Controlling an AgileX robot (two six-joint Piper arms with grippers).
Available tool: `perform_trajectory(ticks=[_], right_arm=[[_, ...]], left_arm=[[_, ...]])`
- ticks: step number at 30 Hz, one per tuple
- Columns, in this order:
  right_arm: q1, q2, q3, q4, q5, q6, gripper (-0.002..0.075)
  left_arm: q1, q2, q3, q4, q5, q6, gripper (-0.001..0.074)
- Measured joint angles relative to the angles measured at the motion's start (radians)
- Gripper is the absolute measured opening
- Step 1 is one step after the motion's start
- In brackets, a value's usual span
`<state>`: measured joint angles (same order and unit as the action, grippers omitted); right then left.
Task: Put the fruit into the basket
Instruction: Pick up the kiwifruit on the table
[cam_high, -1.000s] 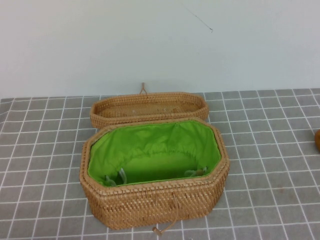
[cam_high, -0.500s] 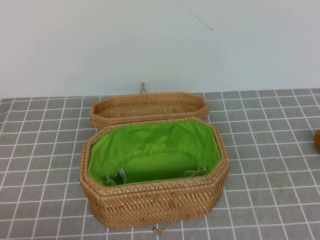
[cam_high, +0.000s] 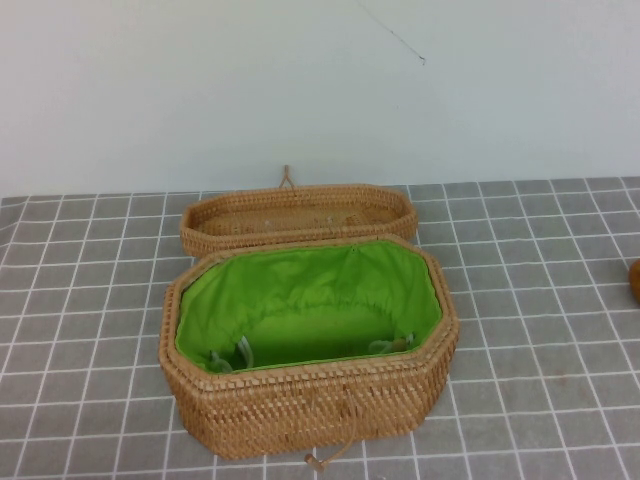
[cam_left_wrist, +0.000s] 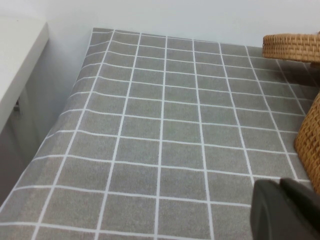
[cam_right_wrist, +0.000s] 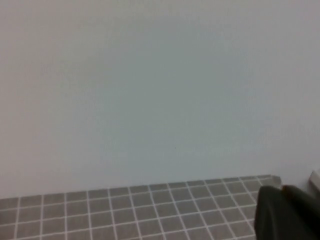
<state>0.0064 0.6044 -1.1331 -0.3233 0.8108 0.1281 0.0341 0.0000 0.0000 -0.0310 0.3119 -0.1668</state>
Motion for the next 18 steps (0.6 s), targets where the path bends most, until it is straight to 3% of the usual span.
perform_trajectory(ticks=[7,18], right_arm=[[0.002,0.098,-0.063,0.18,-0.1,-0.029,-0.0003],[0.079,0.37,-0.134,0.22,0.171,-0.108,-0.0003]], left_arm=[[0.0,0.0,0.0,0.0,0.0,0.002,-0.0002],[0.0,0.0,0.0,0.0,0.0,0.002,-0.0002]])
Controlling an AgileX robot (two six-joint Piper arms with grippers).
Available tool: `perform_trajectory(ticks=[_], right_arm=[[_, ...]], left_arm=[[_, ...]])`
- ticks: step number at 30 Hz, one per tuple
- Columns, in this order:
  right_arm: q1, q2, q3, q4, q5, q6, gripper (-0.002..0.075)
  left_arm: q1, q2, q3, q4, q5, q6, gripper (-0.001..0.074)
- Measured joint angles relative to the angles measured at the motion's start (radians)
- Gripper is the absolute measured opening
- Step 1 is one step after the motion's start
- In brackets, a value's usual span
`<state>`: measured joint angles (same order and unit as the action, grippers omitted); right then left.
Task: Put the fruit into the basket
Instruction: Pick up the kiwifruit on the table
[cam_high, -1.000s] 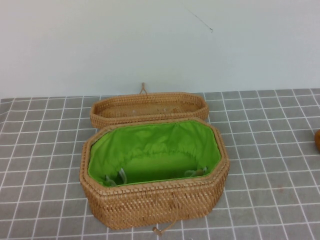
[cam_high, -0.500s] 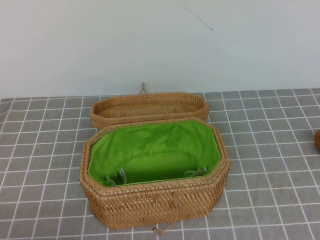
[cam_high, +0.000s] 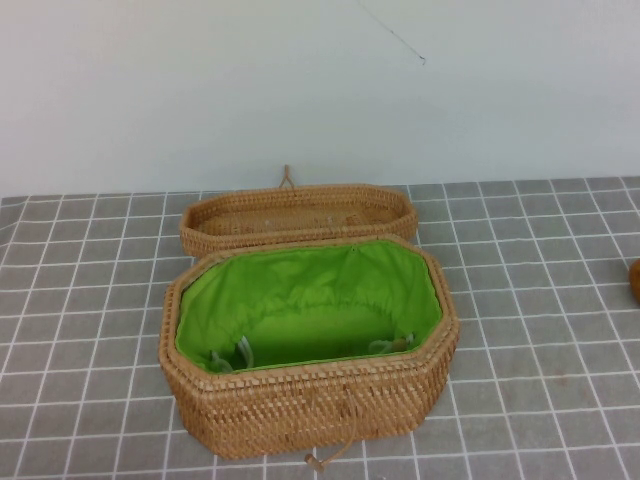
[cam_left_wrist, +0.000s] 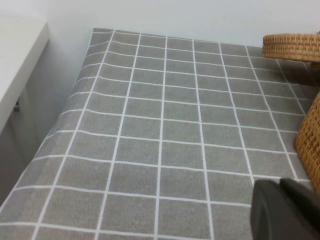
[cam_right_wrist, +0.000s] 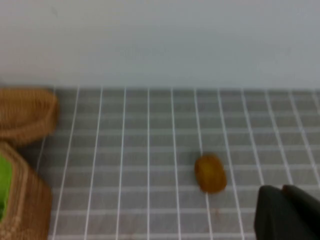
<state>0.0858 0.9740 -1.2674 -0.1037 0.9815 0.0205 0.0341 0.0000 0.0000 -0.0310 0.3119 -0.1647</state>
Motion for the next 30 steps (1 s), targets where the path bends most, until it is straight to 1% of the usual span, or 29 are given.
perform_trajectory(ticks=[3,6,12,21,26,28,29,30], right_arm=[[0.015,0.09,-0.04,0.006,0.07,-0.006,-0.0003],[0.025,0.167,-0.061,0.007,0.102,-0.021,-0.0003],[0.027,0.26,-0.061,-0.024,0.094,-0.057,-0.0003],[0.027,0.351,-0.059,-0.051,0.1,-0.045,-0.0003],[0.027,0.362,-0.059,-0.052,0.082,-0.021,0.0],[0.027,0.362,-0.059,-0.052,0.077,0.002,0.003],[0.027,0.362,-0.059,-0.052,0.077,0.004,0.0056],[0.027,0.364,-0.059,-0.052,0.083,0.012,0.0101]], left_arm=[[0.0,0.0,0.0,0.0,0.0,0.0,-0.0002],[0.0,0.0,0.0,0.001,0.0,0.0,-0.0002],[0.0,0.0,0.0,0.001,0.0,0.0,-0.0002],[0.0,0.0,0.0,0.001,0.0,0.0,-0.0002],[0.0,0.0,0.0,0.001,0.0,0.0,-0.0002],[0.0,0.0,0.0,0.001,0.0,0.0,-0.0002],[0.0,0.0,0.0,0.001,0.0,0.0,-0.0002],[0.0,0.0,0.0,0.001,0.0,0.0,-0.0002]])
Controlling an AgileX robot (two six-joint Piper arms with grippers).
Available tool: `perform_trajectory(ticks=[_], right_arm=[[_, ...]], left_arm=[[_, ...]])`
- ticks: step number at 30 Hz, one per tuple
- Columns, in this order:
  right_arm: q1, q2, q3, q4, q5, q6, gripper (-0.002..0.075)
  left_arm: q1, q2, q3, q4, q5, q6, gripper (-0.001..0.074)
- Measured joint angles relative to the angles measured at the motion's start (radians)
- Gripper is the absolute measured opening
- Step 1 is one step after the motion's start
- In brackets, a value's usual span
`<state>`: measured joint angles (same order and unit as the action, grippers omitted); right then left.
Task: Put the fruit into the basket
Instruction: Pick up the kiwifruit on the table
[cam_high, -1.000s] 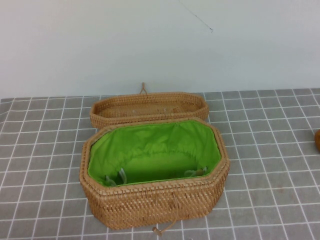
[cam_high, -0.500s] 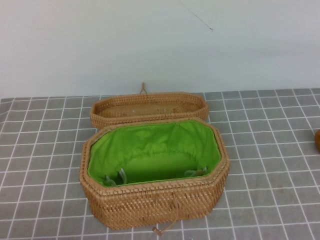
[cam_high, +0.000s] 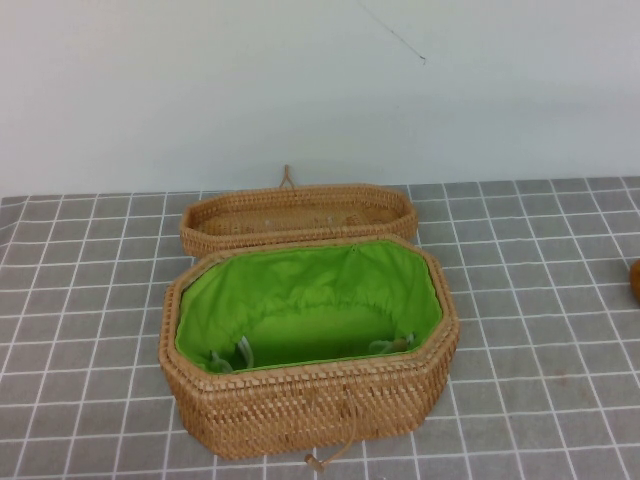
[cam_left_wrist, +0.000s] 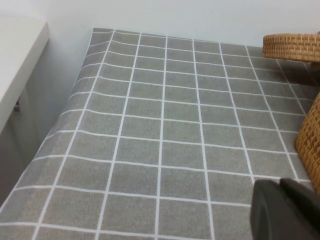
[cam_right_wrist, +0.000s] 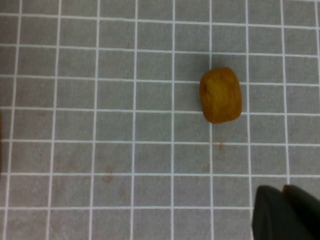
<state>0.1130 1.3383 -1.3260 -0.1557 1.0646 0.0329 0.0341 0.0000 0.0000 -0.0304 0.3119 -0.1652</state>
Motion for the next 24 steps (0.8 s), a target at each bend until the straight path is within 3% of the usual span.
perform_trajectory(ticks=[2,5,7,16,24], right_arm=[[0.0,0.012,0.0,0.0,0.019,0.029,0.022],[0.0,0.047,-0.002,0.0,0.054,0.053,0.0456],[0.0,0.079,-0.009,0.002,0.082,0.059,0.0554],[-0.004,0.241,-0.101,0.004,0.091,0.059,0.0578],[-0.103,0.414,-0.198,0.146,0.046,-0.006,0.0578]], left_arm=[[0.0,0.0,0.0,0.0,0.0,0.0,-0.0002],[0.0,0.0,0.0,0.0,0.0,0.0,-0.0002],[0.0,0.0,0.0,0.0,0.0,0.0,-0.0002],[0.0,0.0,0.0,0.0,0.0,0.0,-0.0003],[0.0,0.0,0.0,0.0,0.0,0.0,-0.0003]])
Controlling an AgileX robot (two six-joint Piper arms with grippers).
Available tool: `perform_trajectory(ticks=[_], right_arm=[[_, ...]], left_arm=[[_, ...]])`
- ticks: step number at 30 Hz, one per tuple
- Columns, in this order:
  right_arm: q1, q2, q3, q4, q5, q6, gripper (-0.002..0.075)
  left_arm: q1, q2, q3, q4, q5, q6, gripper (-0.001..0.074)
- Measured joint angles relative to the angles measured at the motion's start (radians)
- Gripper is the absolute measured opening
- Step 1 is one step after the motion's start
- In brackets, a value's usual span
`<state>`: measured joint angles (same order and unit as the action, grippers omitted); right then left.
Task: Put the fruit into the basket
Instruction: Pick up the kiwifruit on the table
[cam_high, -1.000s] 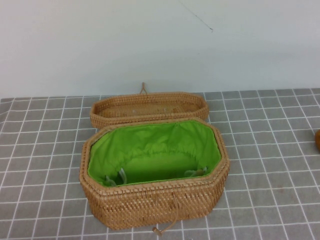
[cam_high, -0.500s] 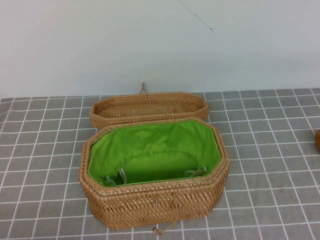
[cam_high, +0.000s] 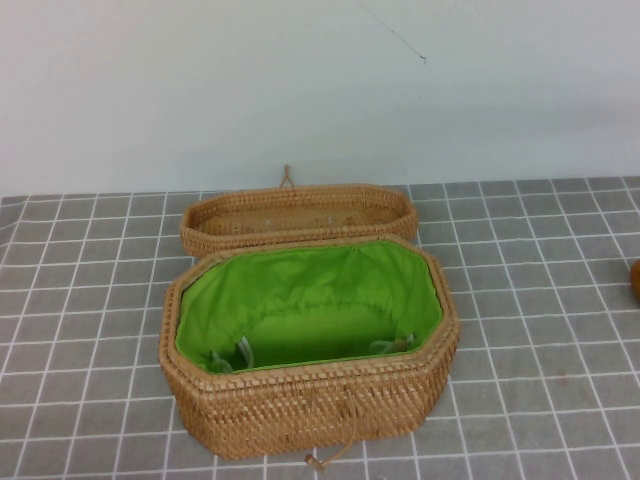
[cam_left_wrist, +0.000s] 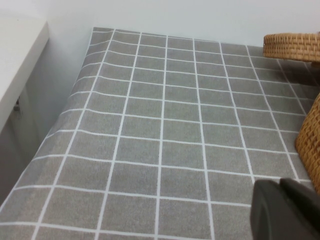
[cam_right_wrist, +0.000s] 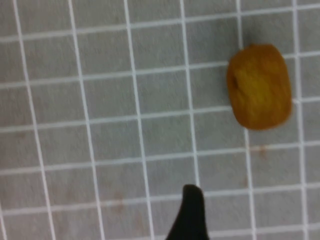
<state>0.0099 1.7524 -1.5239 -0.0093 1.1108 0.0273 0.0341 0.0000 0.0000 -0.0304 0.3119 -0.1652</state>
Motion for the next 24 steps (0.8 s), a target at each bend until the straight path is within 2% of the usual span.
perform_trajectory(ticks=[4,8,12,24], right_arm=[[-0.057,0.076,0.0,0.06,-0.029,-0.097,0.0578],[-0.085,0.142,0.0,0.058,-0.049,-0.116,0.0578],[-0.085,0.198,0.0,0.056,-0.101,-0.185,0.0578],[-0.085,0.283,-0.001,0.018,-0.182,-0.241,0.0578]], left_arm=[[0.0,0.0,0.0,0.0,0.0,0.0,-0.0003],[0.0,0.0,0.0,0.0,0.0,0.0,-0.0003],[0.0,0.0,0.0,0.0,0.0,0.0,-0.0003],[0.0,0.0,0.0,0.0,0.0,0.0,-0.0003]])
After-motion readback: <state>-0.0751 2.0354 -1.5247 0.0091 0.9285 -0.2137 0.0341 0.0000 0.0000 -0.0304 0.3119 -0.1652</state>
